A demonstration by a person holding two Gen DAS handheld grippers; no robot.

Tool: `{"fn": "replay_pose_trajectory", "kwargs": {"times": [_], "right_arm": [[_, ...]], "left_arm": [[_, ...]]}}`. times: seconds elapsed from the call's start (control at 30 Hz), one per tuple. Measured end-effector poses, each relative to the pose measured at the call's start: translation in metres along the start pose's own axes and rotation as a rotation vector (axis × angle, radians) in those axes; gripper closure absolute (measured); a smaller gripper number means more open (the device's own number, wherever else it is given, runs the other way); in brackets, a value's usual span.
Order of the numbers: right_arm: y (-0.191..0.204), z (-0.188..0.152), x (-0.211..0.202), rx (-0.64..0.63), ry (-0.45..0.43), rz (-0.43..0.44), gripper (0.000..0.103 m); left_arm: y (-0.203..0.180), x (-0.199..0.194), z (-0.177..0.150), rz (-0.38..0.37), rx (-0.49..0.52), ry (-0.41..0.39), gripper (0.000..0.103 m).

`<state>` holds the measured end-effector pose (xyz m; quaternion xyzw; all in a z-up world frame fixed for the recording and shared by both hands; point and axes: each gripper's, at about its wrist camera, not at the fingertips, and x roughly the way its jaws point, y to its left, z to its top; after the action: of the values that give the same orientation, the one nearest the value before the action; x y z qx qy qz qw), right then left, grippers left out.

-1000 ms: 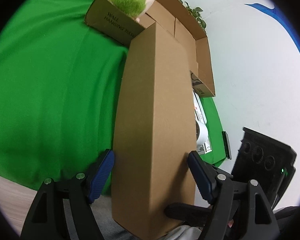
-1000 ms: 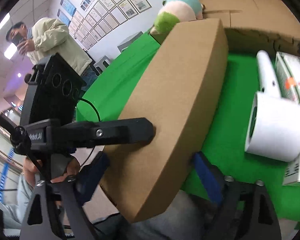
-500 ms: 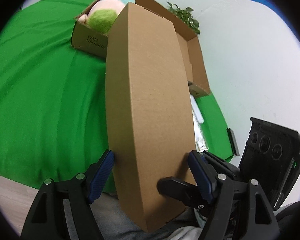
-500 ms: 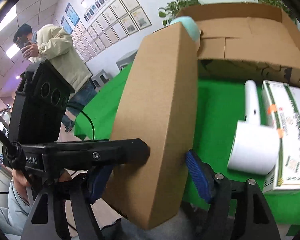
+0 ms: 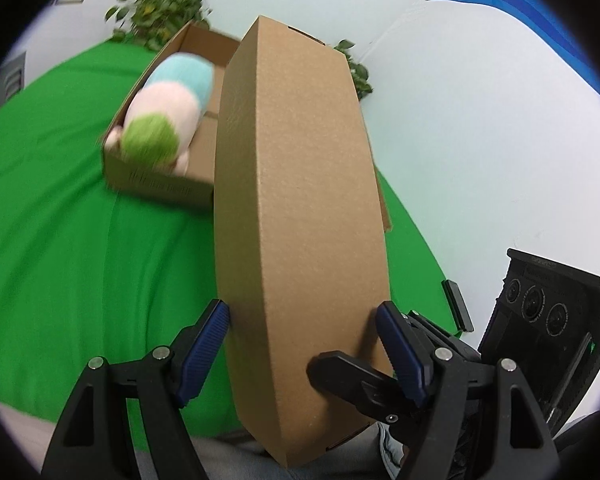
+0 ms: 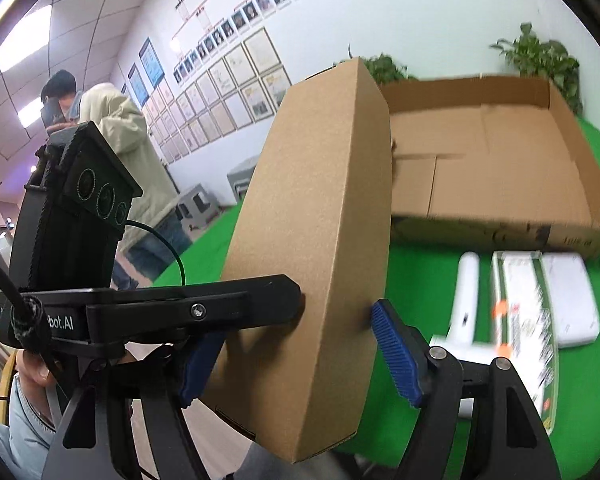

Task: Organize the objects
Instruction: 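Lift the brown box upright with both grippers and carry it toward the tray, then lower the brown box into the tray beside the plush toy with both grippers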

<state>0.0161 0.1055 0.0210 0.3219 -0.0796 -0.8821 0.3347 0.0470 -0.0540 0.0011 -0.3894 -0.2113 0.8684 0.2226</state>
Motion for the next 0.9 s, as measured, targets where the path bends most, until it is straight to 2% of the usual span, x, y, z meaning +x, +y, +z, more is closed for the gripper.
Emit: {"fn": "replay_pose_trajectory", "kwargs": {"times": [0.6, 0.9], "right_arm": [[-0.025, 0.121, -0.015, -0.011, -0.206, -0.085, 0.032], [-0.047, 0.177, 0.006, 0.019, -0.228, -0.100, 0.032]], "left_arm": [[-0.053, 0.023, 0.146, -0.028, 0.208, -0.087, 0.027], [-0.066, 0.039, 0.194, -0.025, 0.259, -0.085, 0.027]]}}
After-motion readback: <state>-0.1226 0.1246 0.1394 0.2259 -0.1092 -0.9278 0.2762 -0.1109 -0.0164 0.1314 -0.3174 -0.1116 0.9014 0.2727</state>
